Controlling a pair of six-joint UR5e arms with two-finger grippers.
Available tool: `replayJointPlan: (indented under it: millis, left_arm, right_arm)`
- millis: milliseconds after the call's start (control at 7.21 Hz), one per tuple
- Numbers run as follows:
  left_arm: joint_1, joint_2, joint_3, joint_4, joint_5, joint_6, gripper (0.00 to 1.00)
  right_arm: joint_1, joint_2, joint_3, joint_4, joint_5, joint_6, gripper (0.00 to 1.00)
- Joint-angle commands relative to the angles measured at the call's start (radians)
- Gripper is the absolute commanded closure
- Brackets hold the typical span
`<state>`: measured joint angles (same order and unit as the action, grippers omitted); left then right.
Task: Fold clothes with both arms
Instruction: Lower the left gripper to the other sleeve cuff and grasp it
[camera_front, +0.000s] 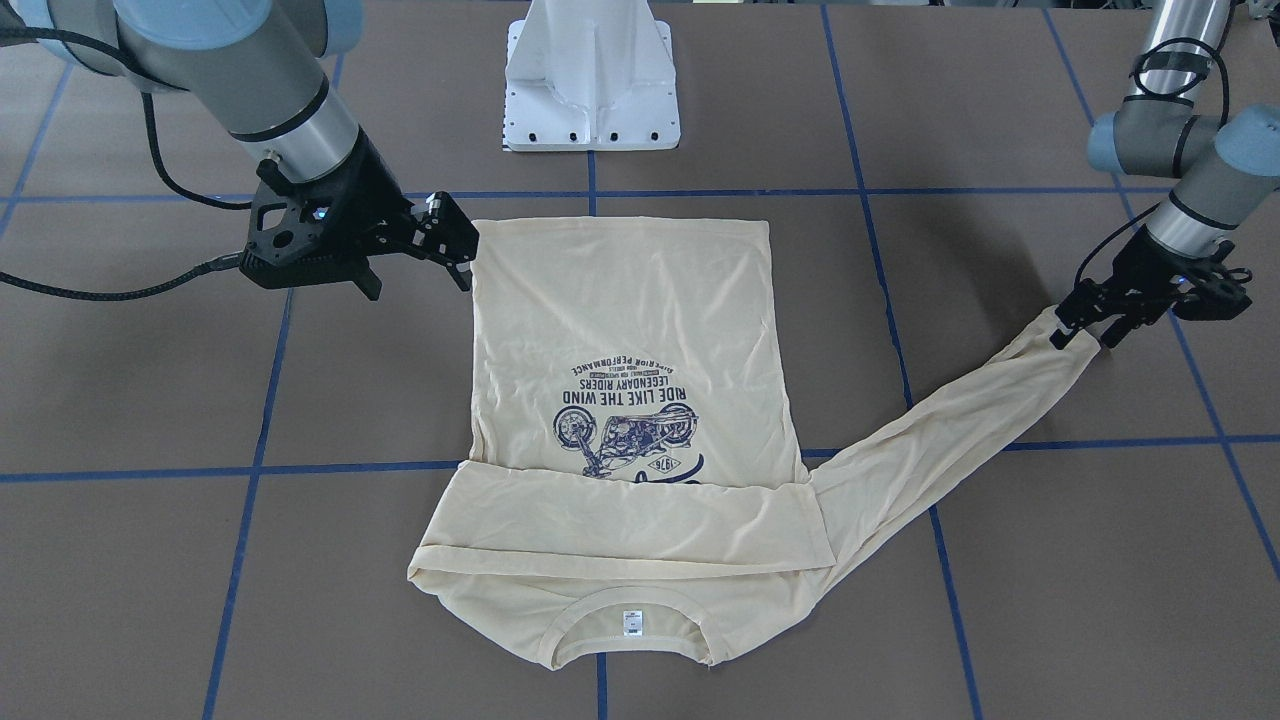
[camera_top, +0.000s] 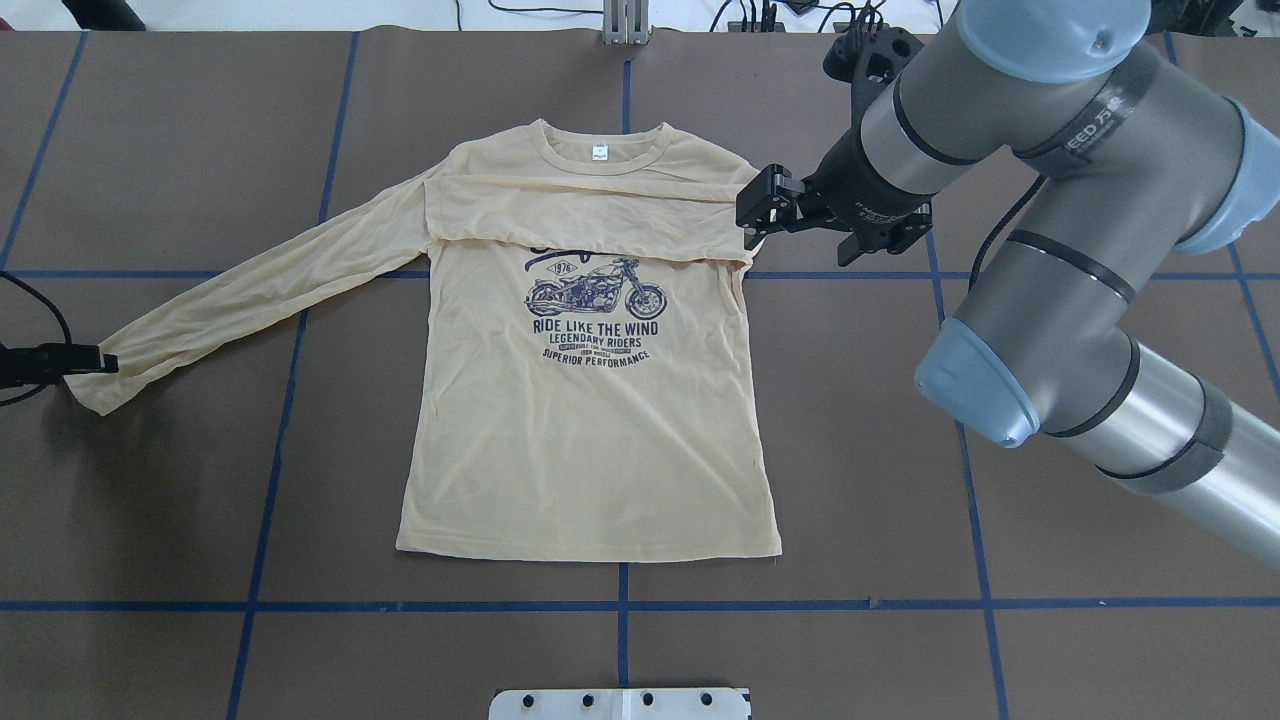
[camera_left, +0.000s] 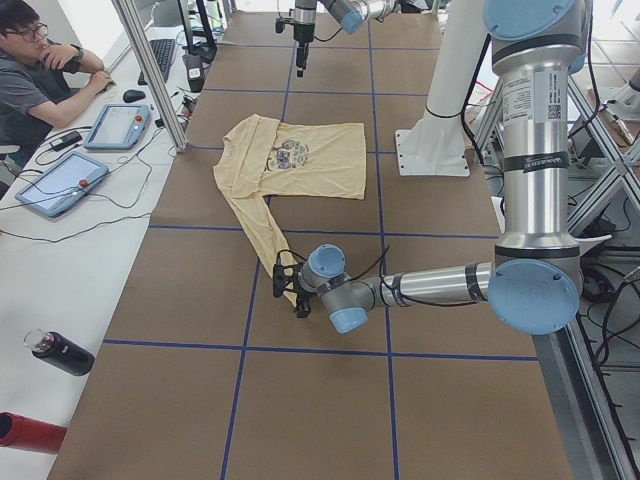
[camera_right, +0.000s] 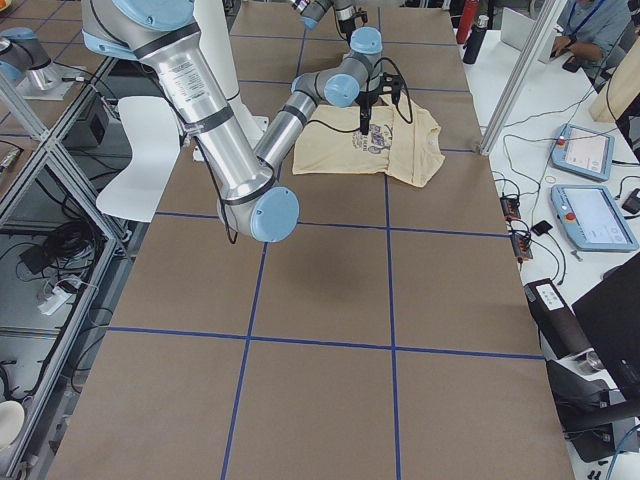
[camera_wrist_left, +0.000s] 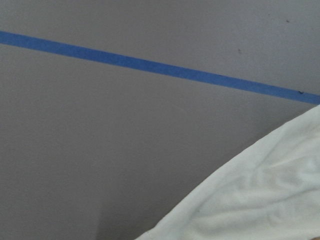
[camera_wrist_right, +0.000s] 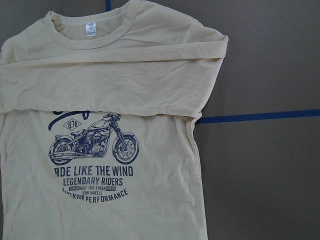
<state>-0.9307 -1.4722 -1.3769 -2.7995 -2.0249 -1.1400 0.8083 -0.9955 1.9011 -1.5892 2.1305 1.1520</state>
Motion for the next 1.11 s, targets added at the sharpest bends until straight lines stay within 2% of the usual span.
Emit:
replayJointPlan:
  millis: [0, 832, 971]
  left_arm:
    - [0.009, 0.001, -0.001, 0.0, 0.0, 0.0, 0.22]
    - [0.009, 0.001, -0.028, 0.005, -0.011, -0.001, 0.72]
    - [0.007, 0.003, -0.034, 0.006, -0.012, -0.001, 0.87]
  right_arm:
    - [0.0, -0.002, 0.001, 0.0, 0.0, 0.0, 0.01]
    - [0.005, -0.002, 0.001, 0.0, 0.011, 0.0, 0.01]
    - [0.006, -0.003, 0.001, 0.0, 0.011, 0.0, 0.01]
